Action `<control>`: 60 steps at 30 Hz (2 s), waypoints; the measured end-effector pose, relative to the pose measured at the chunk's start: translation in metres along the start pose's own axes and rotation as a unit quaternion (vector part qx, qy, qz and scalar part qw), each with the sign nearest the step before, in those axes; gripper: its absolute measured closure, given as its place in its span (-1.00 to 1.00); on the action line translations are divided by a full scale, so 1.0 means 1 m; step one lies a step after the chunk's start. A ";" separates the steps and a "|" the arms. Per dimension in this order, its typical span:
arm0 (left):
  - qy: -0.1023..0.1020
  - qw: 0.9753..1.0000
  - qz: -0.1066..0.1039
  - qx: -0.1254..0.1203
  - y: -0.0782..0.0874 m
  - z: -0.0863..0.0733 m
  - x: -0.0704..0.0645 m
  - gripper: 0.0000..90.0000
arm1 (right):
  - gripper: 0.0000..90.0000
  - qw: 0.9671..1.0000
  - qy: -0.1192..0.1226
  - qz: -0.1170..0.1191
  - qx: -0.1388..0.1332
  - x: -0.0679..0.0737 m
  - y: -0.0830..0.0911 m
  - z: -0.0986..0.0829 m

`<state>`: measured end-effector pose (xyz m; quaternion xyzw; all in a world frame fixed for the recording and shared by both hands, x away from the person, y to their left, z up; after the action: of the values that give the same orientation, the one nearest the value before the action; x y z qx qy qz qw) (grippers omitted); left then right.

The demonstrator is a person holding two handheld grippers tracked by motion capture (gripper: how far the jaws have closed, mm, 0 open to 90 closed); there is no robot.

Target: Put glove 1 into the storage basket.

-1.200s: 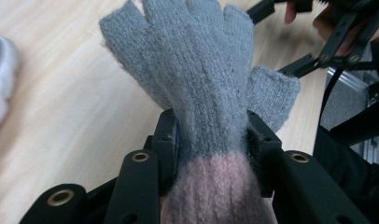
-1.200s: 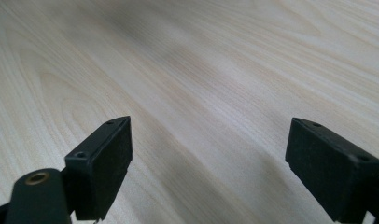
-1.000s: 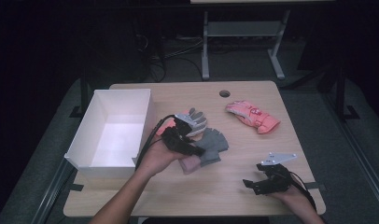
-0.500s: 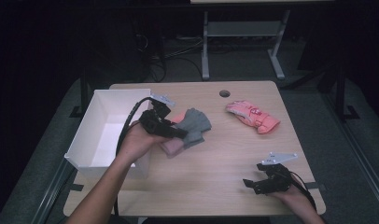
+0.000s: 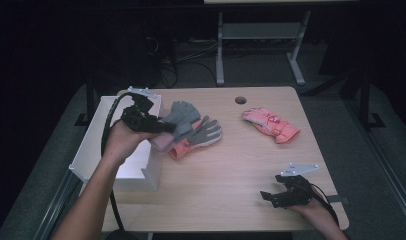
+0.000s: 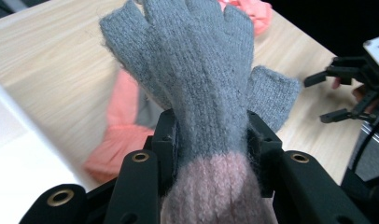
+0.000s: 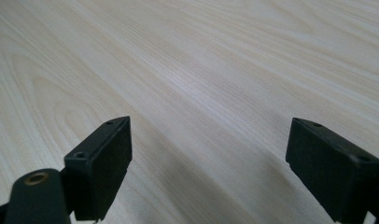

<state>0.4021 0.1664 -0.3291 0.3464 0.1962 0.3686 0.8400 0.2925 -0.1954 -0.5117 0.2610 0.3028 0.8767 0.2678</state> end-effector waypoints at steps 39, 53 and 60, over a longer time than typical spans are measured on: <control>0.133 0.973 0.174 0.077 -0.028 -0.109 0.144 0.37 | -0.69 0.999 0.021 0.024 0.005 0.001 -0.023 0.022; 0.140 0.960 0.197 0.140 -0.056 -0.137 0.154 0.32 | -0.69 1.000 0.019 0.023 0.004 0.000 -0.022 0.021; 0.132 0.957 0.210 0.152 -0.064 -0.141 0.155 0.06 | -0.69 1.000 0.020 0.021 0.004 -0.001 -0.021 0.021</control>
<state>0.4515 0.3141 -0.4830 0.4514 0.2819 0.5455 0.6475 0.3127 -0.1740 -0.5119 0.2503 0.3061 0.8860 0.2422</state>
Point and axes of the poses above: each handheld gripper's, and its own axes: y roughly backward along the jaws, z roughly out of its top, x roughly to its left, the point moved 7 cm from there along -y, roughly forward along the jaws, and after that the axes turned 11 degrees about z, right-handed, at the moved point
